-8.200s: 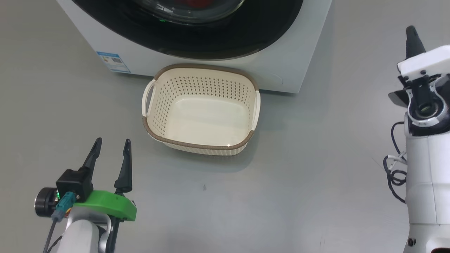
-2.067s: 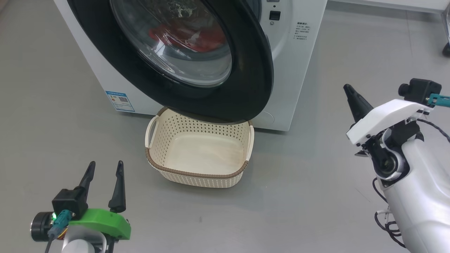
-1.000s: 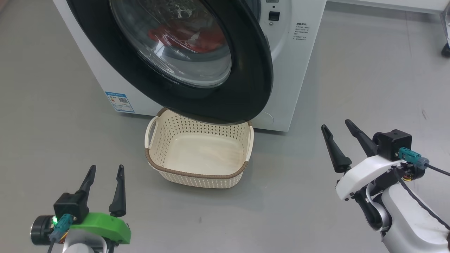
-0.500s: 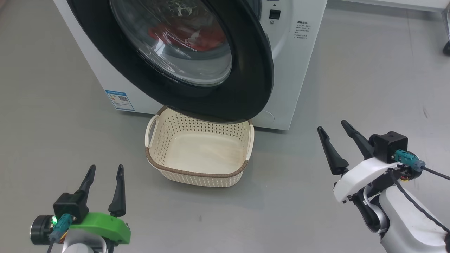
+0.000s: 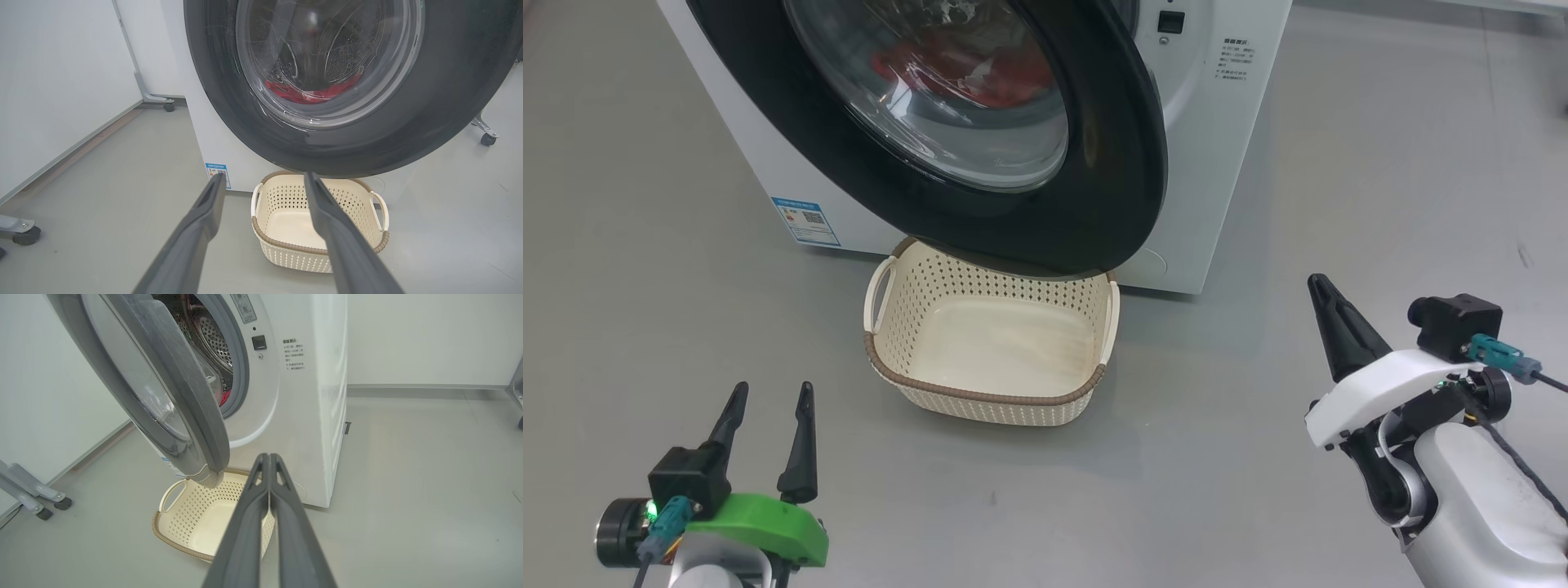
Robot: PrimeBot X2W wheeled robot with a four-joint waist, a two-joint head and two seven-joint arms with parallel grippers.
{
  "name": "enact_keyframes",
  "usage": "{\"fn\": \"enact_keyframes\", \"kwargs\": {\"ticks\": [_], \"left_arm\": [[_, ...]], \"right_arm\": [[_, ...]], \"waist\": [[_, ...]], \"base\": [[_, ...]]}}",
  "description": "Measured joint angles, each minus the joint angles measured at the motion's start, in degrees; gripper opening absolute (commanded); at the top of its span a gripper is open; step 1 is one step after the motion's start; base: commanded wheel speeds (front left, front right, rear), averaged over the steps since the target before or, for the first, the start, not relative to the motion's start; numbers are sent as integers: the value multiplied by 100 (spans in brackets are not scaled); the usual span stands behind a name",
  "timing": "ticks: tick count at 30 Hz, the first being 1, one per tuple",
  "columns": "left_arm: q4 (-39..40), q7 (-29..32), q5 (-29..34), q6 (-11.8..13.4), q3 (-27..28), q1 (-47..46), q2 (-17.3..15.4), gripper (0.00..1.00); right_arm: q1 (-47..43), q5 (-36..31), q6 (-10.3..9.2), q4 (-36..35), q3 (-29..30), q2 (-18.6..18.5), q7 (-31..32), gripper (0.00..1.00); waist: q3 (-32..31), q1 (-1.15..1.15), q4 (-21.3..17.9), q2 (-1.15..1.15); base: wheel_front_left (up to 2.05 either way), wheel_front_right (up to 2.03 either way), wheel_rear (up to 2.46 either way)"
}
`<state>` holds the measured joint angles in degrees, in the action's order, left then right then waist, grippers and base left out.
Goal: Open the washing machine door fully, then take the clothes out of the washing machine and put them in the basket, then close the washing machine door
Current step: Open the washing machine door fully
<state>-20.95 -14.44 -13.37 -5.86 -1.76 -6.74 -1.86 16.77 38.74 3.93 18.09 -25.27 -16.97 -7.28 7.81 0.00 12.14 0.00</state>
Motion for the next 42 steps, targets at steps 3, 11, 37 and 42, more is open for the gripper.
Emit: {"fn": "enact_keyframes", "kwargs": {"ticks": [3,11,37,42], "left_arm": [[11,0,-4,0,-12,-1,0,100],[25,0,-77,-7,-89,-13,1,100],[48,0,-335,-57,-458,-456,13,100],[48,0,-381,-75,-500,-542,19,100]], "right_arm": [[-3,489,-7,-33,290,215,78,0],[57,1934,-7,-133,1002,782,470,0],[2407,4816,-1073,-169,2443,1114,2546,0],[2709,5060,-1124,98,2498,1073,2877,0]], "waist": [[31,0,20,0],[185,0,83,0],[884,0,629,0],[1034,0,739,0]], "base": [[0,0,0],[0,0,0],[0,0,0],[0,0,0]]}}
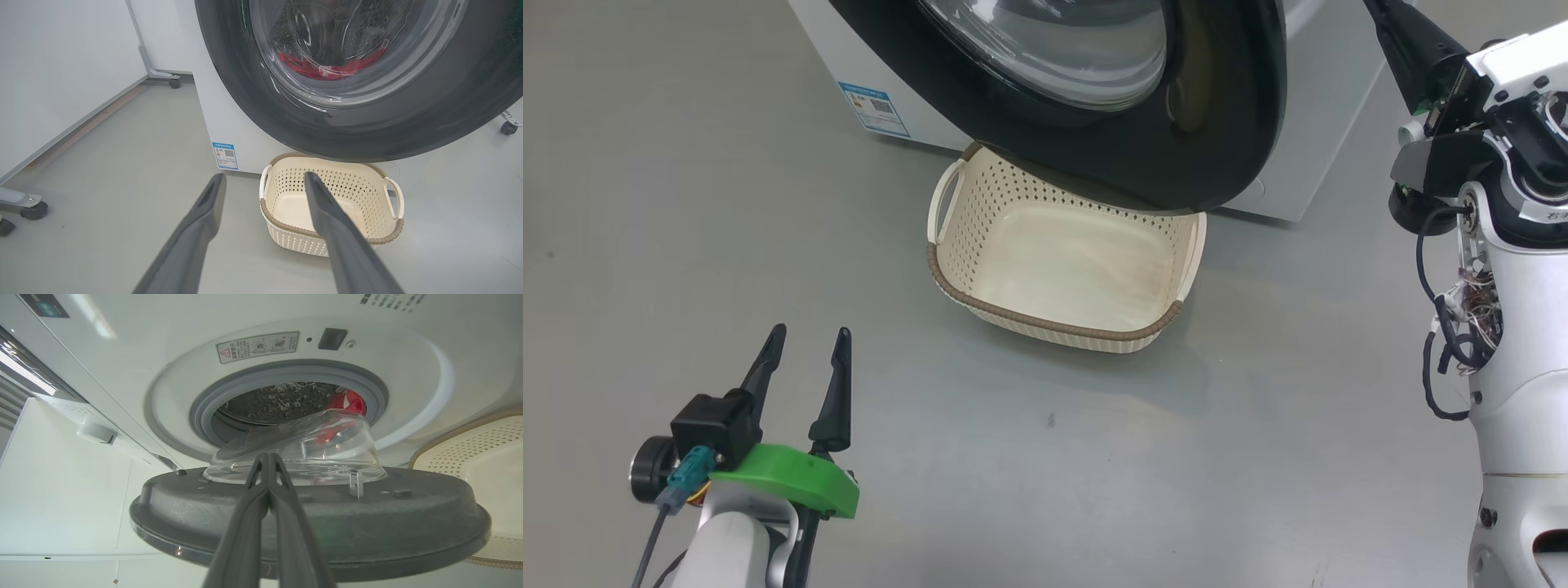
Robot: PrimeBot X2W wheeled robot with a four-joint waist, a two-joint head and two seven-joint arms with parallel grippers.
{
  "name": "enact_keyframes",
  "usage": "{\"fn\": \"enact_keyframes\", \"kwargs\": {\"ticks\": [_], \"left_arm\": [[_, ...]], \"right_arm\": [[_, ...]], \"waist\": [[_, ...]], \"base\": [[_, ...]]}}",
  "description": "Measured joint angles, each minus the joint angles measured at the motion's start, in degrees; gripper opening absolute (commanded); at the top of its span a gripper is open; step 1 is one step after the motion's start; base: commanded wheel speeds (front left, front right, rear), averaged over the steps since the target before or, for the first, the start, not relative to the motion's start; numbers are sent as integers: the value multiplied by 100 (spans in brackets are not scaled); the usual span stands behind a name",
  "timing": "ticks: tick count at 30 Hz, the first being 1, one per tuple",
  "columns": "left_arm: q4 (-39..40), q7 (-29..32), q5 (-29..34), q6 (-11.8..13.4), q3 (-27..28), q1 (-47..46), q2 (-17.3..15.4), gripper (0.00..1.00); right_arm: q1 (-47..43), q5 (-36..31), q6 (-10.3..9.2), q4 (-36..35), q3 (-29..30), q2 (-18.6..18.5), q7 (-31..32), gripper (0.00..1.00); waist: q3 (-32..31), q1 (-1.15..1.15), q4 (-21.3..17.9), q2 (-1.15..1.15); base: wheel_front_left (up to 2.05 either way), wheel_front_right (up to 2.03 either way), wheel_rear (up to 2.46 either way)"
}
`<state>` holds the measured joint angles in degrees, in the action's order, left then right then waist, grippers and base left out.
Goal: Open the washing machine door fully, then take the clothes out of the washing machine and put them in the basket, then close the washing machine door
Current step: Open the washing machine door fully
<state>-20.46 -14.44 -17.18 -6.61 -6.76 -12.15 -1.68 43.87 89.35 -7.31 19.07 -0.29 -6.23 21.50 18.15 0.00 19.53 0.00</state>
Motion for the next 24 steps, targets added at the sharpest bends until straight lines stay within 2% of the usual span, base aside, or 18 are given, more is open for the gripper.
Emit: {"fn": "enact_keyframes", "kwargs": {"ticks": [15,24], "left_arm": [[-42,0,-105,-1,-64,-108,11,100],[-48,0,-105,-1,-64,-114,11,100]], "right_arm": [[404,290,-1,1171,-46,-74,631,0],[722,332,-1,1506,-103,-103,810,0]], "waist": [[145,0,200,0],[168,0,211,0]], "base": [[0,0,0],[0,0,0]]}}
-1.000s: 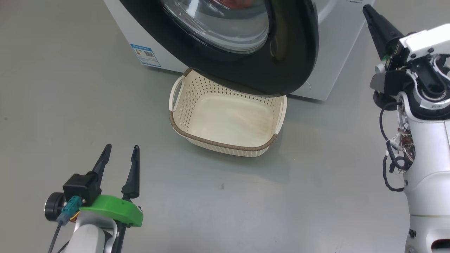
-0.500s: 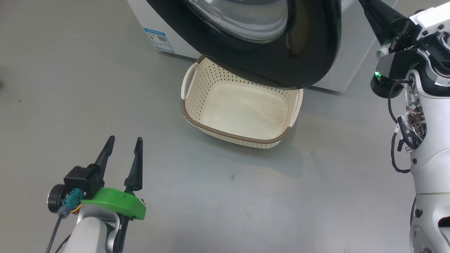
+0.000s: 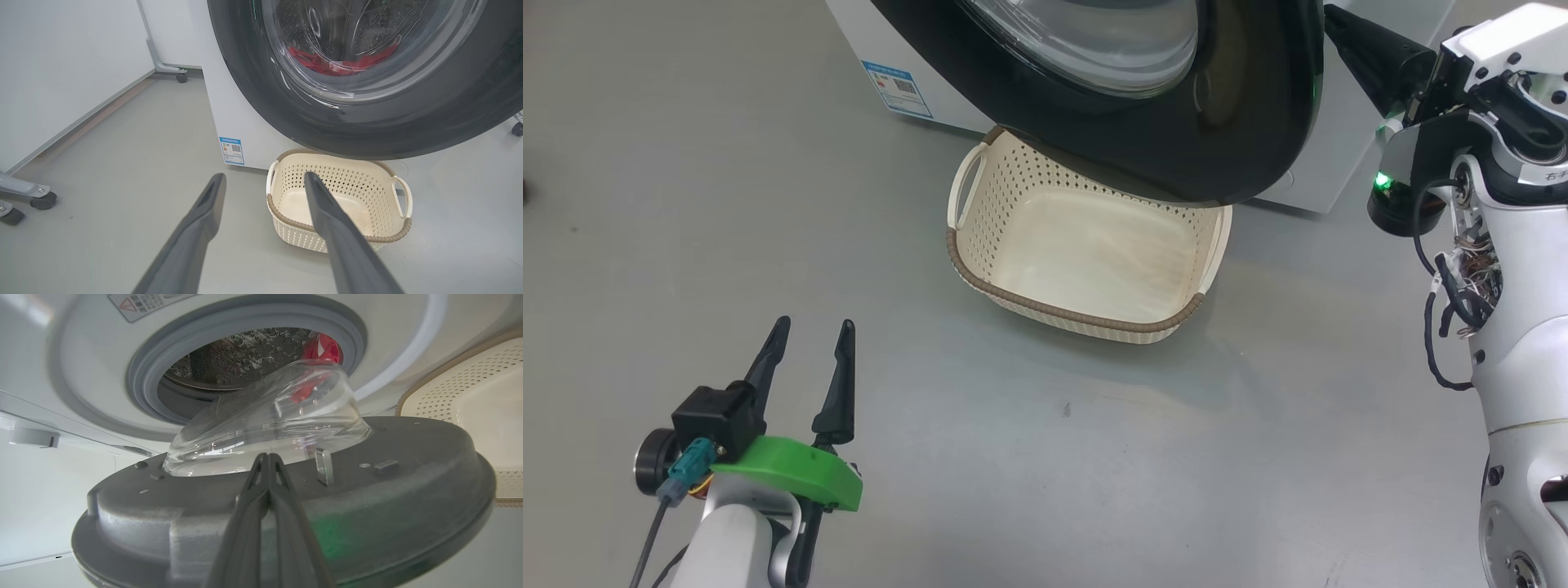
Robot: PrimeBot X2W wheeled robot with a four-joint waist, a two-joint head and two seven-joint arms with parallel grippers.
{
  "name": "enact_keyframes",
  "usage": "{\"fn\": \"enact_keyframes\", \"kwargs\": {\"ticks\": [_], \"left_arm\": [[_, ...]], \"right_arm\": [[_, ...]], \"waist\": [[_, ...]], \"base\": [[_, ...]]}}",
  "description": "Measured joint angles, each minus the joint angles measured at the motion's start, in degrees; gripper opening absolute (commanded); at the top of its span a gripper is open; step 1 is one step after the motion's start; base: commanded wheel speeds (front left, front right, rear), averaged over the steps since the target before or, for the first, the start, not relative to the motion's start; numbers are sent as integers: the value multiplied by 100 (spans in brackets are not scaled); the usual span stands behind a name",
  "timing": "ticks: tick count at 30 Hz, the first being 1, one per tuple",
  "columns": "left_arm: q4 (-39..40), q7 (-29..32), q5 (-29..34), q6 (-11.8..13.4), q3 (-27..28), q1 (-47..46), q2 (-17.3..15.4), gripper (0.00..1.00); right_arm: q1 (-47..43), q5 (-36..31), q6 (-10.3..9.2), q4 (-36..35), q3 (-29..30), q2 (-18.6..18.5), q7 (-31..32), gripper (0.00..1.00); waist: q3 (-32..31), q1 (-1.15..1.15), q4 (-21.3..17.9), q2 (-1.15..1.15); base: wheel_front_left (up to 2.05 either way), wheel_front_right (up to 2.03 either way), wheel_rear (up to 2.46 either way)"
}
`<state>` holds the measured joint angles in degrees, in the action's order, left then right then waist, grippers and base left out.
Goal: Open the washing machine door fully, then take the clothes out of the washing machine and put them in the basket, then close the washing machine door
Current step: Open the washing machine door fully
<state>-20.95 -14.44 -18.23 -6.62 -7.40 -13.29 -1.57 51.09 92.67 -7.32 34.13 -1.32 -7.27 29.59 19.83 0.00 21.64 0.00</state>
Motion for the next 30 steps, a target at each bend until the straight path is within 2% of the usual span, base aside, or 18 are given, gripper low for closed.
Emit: {"fn": "enact_keyframes", "kwargs": {"ticks": [19,30], "left_arm": [[-18,0,0,-24,2,-17,2,100],[-107,0,18,-24,-7,-16,2,100]], "right_arm": [[250,187,1,699,-264,7,635,0],[89,305,1,876,-390,71,960,0]], "waist": [[-18,0,-8,0],[-297,0,-17,0]], "base": [[0,0,0],[0,0,0]]}}
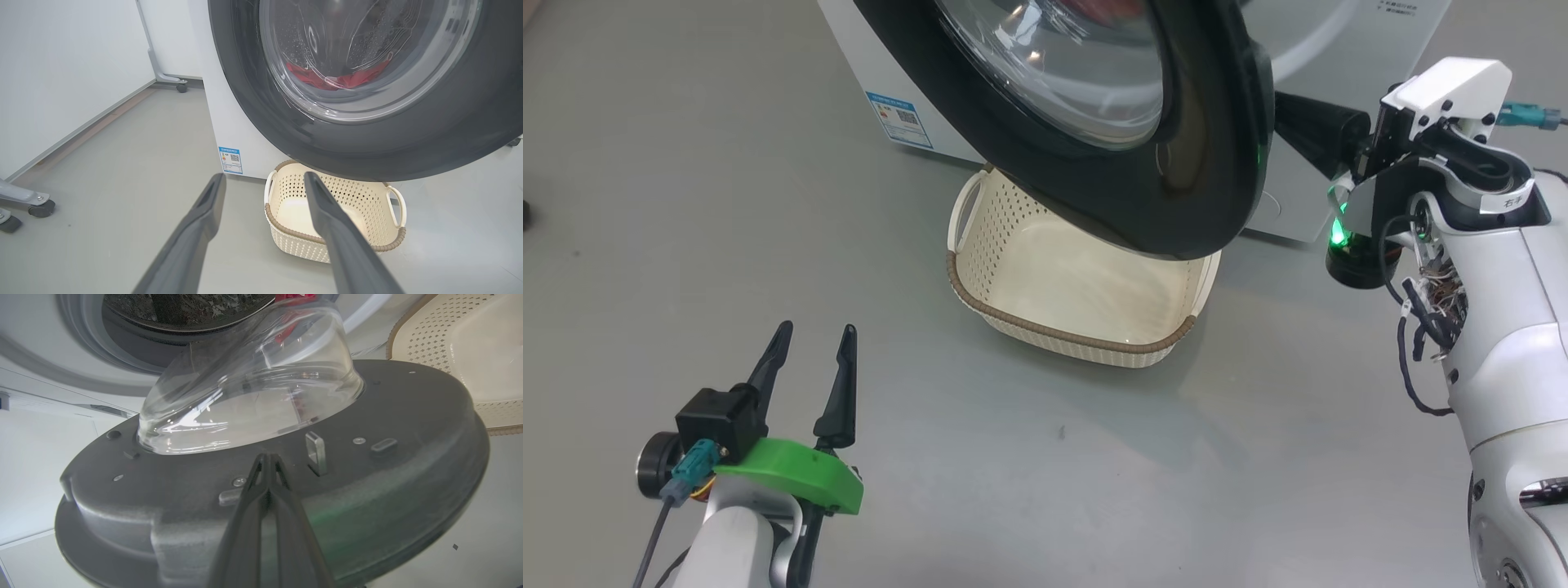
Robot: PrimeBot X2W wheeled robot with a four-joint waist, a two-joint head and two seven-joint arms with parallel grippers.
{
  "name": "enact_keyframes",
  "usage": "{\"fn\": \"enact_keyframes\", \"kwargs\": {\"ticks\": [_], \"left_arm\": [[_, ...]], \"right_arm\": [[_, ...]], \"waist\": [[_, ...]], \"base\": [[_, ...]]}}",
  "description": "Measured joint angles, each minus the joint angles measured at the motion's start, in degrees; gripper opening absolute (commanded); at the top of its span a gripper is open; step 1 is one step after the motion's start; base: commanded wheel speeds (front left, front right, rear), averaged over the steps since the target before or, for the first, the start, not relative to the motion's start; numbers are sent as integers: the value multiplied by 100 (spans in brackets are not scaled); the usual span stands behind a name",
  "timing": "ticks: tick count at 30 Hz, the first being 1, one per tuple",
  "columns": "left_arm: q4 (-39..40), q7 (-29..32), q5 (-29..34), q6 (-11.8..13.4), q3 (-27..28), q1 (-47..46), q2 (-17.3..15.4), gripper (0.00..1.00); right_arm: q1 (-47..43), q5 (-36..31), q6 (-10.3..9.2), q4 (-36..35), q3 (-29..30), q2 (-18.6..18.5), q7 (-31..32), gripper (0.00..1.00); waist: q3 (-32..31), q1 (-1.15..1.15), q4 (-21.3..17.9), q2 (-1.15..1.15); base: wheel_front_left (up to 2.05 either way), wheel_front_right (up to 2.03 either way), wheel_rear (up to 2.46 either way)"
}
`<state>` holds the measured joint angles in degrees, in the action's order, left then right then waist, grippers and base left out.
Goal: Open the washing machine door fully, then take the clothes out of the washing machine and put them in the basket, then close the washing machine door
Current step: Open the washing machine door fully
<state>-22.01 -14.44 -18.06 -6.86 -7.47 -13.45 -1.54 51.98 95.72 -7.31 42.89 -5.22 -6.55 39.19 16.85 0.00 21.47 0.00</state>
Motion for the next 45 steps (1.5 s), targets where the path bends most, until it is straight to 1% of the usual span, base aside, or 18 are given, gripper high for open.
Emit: {"fn": "enact_keyframes", "kwargs": {"ticks": [7,18,26,35,45], "left_arm": [[-38,0,4,1,-7,49,0,100],[-41,0,62,1,-179,199,-2,100],[-43,0,127,1,-254,260,-4,100],[-4,0,144,10,-344,369,-8,100],[21,0,143,15,-411,388,-8,100]], "right_arm": [[-246,58,0,123,-118,87,193,0],[-509,186,0,93,-334,168,421,0],[-708,315,0,36,-545,223,620,0],[-885,417,0,18,-911,260,793,0],[-990,1247,0,-287,-1581,244,943,0]], "waist": [[-219,0,-3,0],[-461,0,41,0],[-575,0,112,0],[-662,0,203,0],[-663,0,324,0]], "base": [[0,0,0],[0,0,0],[0,0,0],[0,0,0],[0,0,0]]}}
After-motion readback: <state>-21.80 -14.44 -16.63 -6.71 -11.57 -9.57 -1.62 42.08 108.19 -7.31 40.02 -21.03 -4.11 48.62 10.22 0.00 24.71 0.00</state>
